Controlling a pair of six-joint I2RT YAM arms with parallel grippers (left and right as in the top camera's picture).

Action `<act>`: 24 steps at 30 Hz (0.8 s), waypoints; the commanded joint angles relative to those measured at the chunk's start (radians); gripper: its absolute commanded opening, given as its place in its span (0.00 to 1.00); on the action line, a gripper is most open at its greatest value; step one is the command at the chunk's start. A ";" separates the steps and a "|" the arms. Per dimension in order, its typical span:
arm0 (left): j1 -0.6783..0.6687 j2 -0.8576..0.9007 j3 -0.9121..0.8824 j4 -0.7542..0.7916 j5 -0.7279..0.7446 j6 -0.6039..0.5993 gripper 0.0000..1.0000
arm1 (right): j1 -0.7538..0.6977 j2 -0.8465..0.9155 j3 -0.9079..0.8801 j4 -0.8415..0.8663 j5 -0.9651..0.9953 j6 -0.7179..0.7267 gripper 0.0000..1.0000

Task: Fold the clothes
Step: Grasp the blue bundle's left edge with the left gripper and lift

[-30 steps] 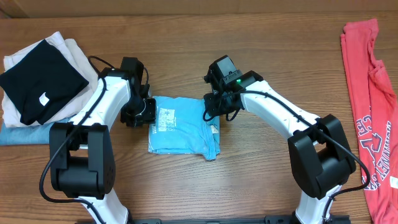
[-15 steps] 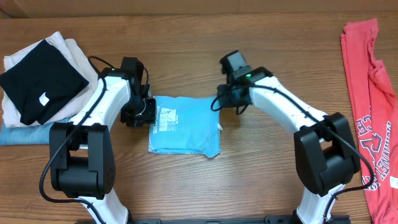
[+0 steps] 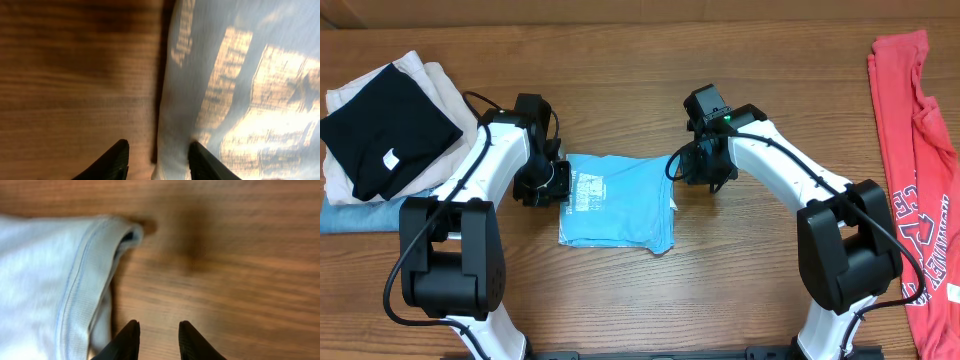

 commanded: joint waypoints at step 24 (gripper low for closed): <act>-0.014 0.120 0.180 0.444 0.225 0.127 0.59 | 0.227 -0.118 0.000 -0.189 -0.459 -0.111 0.38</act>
